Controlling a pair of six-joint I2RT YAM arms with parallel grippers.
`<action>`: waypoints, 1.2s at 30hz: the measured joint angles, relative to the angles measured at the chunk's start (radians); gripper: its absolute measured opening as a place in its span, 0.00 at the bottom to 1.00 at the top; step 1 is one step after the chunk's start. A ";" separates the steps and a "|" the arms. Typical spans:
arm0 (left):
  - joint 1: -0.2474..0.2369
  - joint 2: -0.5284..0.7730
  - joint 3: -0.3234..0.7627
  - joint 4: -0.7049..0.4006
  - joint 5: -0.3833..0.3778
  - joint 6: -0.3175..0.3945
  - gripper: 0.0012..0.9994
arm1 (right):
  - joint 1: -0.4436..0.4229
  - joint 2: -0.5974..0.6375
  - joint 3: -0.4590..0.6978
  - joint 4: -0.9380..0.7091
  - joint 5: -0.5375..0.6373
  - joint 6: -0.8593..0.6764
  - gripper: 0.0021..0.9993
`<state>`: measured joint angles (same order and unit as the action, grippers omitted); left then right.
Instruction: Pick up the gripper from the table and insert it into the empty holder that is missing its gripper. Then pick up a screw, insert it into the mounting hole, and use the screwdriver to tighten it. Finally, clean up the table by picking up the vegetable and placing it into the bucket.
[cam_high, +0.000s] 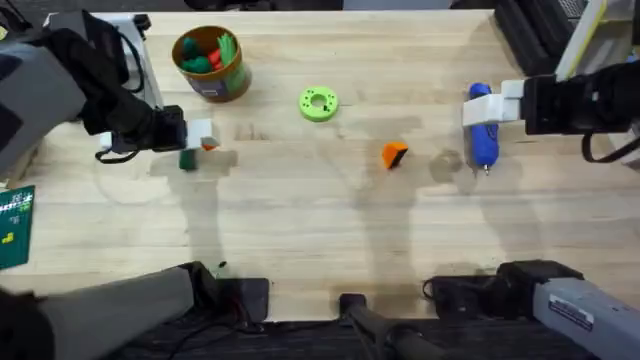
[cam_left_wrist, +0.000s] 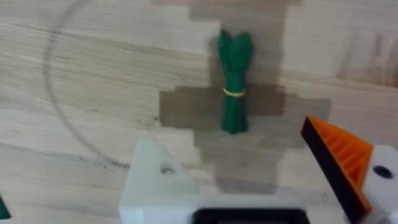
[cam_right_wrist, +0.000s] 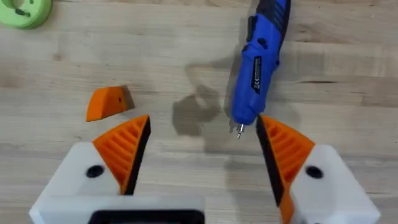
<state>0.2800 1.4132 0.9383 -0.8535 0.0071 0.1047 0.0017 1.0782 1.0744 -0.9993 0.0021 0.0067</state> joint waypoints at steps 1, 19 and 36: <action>0.011 0.017 -0.002 0.021 0.000 0.000 0.99 | 0.000 0.000 0.000 0.000 0.000 0.000 0.99; 0.046 0.217 0.009 0.183 0.101 -0.019 0.01 | 0.000 0.000 0.000 0.000 0.000 0.000 1.00; 0.058 0.163 0.013 0.121 0.210 -0.034 0.99 | 0.000 0.000 0.000 0.000 0.000 0.000 0.99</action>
<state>0.3381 1.5761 0.9516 -0.7330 0.2171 0.0703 0.0017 1.0782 1.0744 -0.9993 0.0017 0.0067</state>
